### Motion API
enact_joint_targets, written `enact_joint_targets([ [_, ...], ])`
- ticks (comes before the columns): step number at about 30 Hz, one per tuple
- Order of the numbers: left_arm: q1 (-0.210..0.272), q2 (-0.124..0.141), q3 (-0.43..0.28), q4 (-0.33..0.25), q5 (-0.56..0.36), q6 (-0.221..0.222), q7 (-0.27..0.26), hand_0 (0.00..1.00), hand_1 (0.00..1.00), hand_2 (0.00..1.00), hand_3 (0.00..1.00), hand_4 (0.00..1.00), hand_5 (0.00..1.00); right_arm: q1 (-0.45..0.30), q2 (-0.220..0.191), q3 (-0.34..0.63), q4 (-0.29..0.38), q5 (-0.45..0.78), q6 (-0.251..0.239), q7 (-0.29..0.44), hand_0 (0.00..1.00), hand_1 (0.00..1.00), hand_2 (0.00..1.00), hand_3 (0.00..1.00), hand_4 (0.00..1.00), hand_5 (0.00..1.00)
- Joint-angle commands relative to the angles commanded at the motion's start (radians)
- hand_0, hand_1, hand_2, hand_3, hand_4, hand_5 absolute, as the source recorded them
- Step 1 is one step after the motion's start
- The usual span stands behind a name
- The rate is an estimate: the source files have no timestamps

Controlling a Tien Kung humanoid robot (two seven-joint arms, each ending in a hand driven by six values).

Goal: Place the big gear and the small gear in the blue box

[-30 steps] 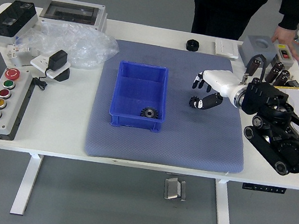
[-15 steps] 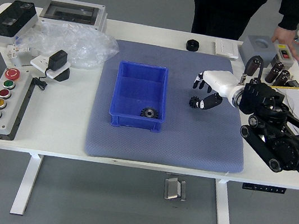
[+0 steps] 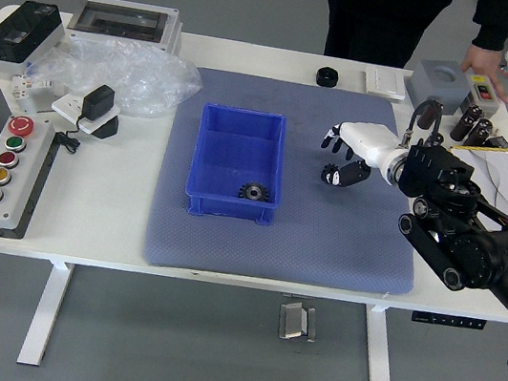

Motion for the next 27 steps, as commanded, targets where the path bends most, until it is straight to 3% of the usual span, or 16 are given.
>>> enact_joint_targets([
  [27, 0.002, -0.017, 0.007, 0.0, 0.005, -0.001, 0.001, 0.853, 0.822, 0.805, 0.828, 0.673, 0.307, 0.008, 0.033, -0.043, -0.101, 0.016, -0.071, 0.074, 0.558, 0.515, 0.635, 0.693, 0.765, 0.184],
])
